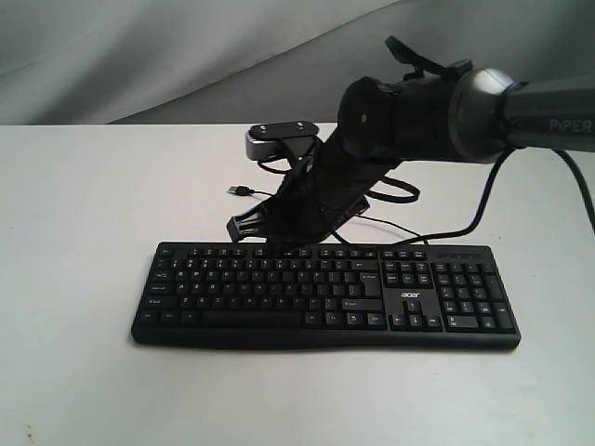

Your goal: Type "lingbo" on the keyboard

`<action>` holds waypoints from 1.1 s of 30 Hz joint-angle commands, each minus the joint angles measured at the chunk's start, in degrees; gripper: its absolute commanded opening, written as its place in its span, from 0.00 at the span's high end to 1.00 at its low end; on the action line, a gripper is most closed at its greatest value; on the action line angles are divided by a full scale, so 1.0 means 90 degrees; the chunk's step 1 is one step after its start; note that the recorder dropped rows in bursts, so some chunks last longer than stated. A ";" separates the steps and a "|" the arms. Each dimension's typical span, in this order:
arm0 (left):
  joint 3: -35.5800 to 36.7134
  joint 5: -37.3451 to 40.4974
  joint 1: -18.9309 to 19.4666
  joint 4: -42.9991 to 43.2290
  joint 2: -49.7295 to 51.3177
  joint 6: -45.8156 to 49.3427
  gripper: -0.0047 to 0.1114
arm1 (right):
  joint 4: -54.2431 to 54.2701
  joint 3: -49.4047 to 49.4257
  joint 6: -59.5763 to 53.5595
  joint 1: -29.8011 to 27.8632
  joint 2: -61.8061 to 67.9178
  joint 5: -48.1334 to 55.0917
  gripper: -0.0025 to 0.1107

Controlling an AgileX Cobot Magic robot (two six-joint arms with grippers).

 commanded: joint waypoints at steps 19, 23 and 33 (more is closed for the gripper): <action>0.0028 -0.0029 0.0012 -0.0052 -0.0016 -0.0026 0.96 | 0.0002 0.0488 0.0053 -0.0261 0.0151 -0.0443 0.98; 0.0028 -0.0029 0.0012 -0.0052 -0.0016 -0.0026 0.96 | 0.0045 0.0488 0.0013 -0.0261 0.0151 -0.0515 0.98; 0.0028 -0.0029 0.0012 -0.0052 -0.0016 -0.0026 0.96 | 0.0186 0.0488 -0.0107 -0.0261 0.0272 -0.0585 0.98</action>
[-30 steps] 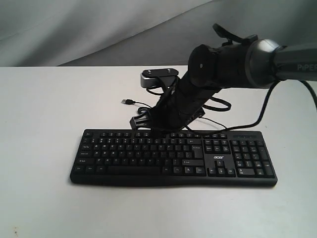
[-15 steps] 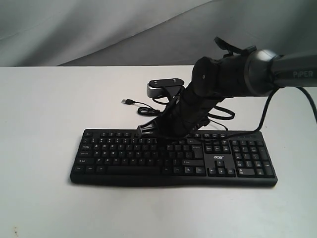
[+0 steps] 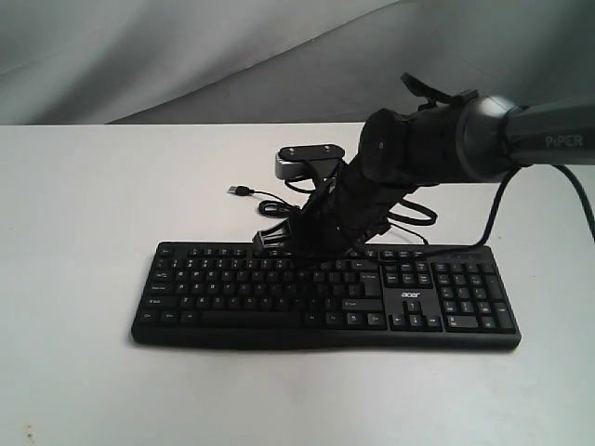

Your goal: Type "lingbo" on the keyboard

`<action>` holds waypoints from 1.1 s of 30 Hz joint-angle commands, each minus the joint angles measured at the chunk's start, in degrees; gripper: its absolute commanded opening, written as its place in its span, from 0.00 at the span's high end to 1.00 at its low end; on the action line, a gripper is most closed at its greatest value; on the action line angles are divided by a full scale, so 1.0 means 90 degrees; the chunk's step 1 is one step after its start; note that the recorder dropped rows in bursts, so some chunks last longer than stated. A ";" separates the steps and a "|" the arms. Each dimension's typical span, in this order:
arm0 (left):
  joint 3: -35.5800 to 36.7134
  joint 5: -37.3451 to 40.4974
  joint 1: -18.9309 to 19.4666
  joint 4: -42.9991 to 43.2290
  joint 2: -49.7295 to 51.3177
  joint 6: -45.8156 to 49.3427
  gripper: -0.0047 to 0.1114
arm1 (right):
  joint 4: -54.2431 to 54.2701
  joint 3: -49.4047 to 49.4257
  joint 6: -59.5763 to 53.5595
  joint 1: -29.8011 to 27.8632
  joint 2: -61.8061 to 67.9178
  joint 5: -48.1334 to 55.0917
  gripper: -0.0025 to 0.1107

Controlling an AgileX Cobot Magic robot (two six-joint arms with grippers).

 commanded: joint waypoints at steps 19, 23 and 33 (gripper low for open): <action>0.0028 -0.0029 0.0012 -0.0052 -0.0016 -0.0026 0.96 | 0.0080 0.0009 -0.0107 -0.0015 0.0223 -0.0062 0.98; 0.0028 -0.0029 0.0012 -0.0052 -0.0016 -0.0026 0.96 | 0.0080 0.0009 -0.0107 -0.0015 0.0223 -0.0062 0.98; 0.0028 -0.0029 0.0012 -0.0052 -0.0016 -0.0026 0.96 | 0.0088 0.0009 -0.0118 -0.0015 -0.0365 -0.0005 0.98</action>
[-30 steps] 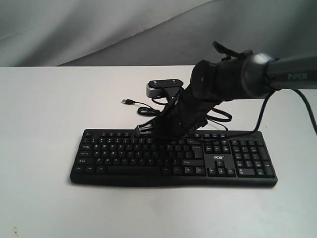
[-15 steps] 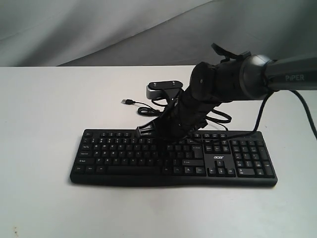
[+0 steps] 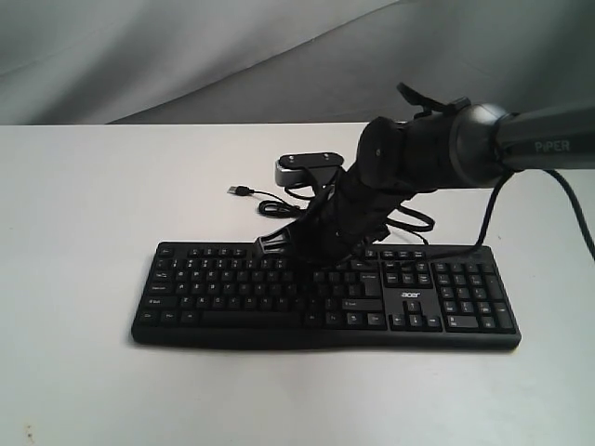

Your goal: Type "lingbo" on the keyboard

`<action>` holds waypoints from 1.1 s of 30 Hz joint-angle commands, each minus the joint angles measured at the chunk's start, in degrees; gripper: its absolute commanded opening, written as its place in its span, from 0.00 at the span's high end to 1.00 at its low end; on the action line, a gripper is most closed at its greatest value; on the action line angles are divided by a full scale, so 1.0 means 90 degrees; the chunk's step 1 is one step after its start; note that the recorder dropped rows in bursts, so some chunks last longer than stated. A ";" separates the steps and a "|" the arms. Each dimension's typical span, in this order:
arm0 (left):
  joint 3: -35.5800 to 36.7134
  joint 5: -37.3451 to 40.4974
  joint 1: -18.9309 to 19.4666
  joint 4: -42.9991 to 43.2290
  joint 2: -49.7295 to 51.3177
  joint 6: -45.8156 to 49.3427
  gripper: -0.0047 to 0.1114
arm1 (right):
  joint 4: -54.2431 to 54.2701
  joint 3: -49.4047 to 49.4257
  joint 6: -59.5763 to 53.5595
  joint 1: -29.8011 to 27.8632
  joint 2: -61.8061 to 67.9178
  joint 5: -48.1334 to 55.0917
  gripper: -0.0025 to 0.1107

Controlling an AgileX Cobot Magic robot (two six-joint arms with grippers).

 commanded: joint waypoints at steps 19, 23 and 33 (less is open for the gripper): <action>0.0028 -0.0029 0.0012 -0.0052 -0.0016 -0.0026 0.96 | -0.0360 0.2265 -0.0544 0.0205 -0.3664 -0.1149 0.98; 0.0028 -0.0029 0.0012 -0.0052 -0.0016 -0.0026 0.96 | -0.0421 0.2299 -0.0544 0.0205 -0.4271 -0.1250 0.98; 0.0028 -0.0029 0.0012 -0.0052 -0.0016 -0.0026 0.96 | -0.0616 0.2299 -0.0553 0.0205 -0.5581 -0.1507 0.98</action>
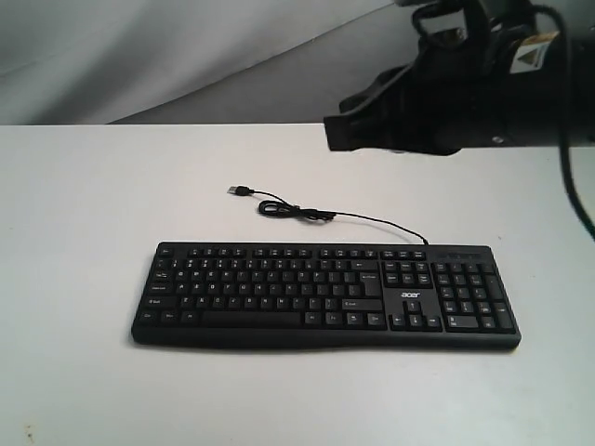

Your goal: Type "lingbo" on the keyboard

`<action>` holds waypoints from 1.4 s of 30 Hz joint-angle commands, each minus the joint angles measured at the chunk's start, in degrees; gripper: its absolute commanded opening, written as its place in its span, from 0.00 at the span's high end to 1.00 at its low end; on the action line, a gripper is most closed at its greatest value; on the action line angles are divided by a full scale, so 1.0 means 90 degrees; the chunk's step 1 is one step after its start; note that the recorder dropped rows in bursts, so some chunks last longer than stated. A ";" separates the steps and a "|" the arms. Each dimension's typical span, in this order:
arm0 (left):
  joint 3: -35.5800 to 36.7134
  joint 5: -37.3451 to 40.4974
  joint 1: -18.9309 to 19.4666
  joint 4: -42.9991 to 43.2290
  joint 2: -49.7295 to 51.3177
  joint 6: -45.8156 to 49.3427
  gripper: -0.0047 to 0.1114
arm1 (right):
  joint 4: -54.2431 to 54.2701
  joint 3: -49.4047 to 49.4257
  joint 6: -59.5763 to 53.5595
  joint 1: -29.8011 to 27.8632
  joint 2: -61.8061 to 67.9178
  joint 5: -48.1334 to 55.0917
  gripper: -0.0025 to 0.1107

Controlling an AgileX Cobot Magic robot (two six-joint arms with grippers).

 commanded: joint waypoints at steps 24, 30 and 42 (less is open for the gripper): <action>0.0028 -0.0029 0.0012 -0.0052 -0.0016 -0.0026 0.96 | -0.0092 0.5463 0.0053 -0.4317 -0.6621 -0.1480 0.98; 0.0028 -0.0029 0.0012 -0.0052 -0.0016 -0.0026 0.96 | -0.0282 0.5937 -0.0095 -0.4317 -0.7229 -0.1455 0.98; 0.0028 -0.0029 0.0012 -0.0052 -0.0016 -0.0026 0.96 | -0.1820 0.6324 0.1002 -0.4317 -0.7327 -0.1275 0.98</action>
